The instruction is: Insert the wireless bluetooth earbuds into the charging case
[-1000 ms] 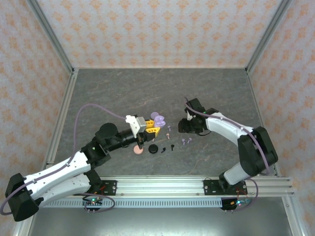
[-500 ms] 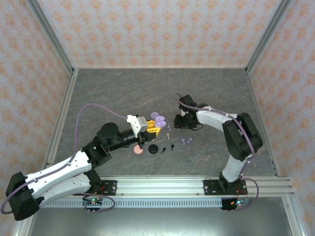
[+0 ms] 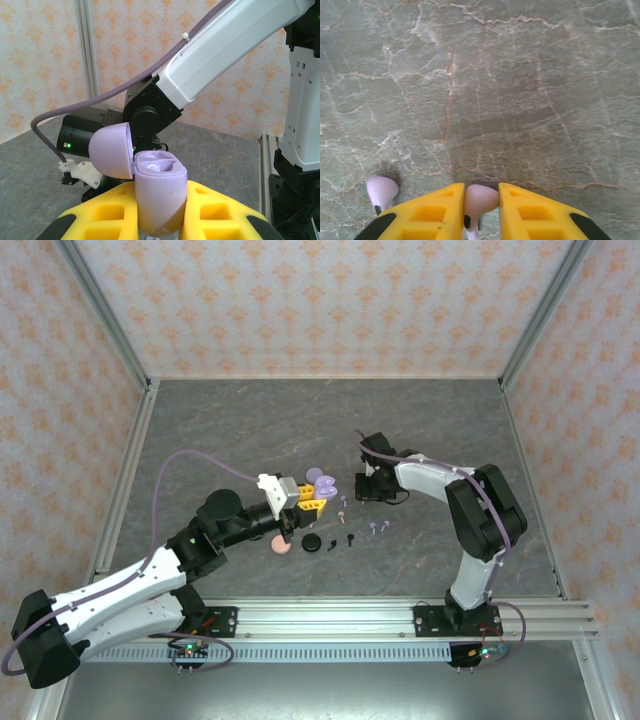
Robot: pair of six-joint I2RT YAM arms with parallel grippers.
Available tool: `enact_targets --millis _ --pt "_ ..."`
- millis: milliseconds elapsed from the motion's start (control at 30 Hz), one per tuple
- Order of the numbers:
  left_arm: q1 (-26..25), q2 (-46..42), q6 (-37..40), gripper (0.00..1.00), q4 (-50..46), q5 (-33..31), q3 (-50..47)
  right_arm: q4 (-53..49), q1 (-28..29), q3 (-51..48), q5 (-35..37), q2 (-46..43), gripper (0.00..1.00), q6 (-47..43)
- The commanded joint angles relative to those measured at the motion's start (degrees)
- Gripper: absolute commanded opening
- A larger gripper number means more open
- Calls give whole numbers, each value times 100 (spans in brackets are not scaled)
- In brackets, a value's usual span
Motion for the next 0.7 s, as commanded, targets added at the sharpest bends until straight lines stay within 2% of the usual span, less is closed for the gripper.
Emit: enact_targets --millis 0,167,367,667 --pt "-44 36 -39 0 161 -102 18 115 63 -64 -105 -77 21 68" --pt "-38 78 -80 0 276 -88 -17 105 64 -168 57 -754 21 86" --pt "-53 196 -138 0 483 -48 -43 33 64 -516 222 -2592 21 261" --pt "-87 504 -193 0 919 -72 -101 669 153 -1143 -288 -5266 20 1029"
